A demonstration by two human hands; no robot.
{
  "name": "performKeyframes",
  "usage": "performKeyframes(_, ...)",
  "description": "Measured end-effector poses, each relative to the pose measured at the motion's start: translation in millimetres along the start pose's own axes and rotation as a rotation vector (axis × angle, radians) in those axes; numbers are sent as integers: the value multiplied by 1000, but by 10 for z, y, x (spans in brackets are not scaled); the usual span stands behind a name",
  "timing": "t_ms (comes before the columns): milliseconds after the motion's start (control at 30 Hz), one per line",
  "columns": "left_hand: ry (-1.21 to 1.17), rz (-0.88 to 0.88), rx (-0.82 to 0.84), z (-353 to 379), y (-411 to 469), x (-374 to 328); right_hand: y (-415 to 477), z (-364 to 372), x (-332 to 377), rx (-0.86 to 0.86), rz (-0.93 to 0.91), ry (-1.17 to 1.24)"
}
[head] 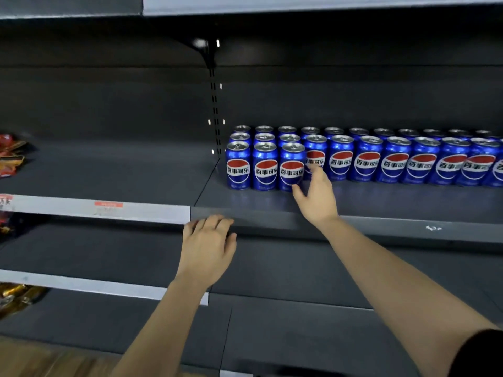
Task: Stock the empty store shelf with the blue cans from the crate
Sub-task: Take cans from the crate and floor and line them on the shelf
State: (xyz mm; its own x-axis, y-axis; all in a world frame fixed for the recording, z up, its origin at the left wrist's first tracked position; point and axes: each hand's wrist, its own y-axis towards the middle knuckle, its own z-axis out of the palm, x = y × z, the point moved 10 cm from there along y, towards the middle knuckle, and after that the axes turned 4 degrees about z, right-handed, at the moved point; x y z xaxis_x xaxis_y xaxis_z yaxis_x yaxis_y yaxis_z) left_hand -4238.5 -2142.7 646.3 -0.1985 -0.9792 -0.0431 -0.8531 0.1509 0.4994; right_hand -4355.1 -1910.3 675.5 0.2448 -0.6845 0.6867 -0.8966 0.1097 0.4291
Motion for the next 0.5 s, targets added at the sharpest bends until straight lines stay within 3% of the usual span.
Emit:
performKeyframes(367,-101,24,4,60,-390,-482,-866,-316,-102,21,-119,-4)
performKeyframes(500,-110,10,101,299,-607,-616,-1408,-254,-459,75,-132,-28)
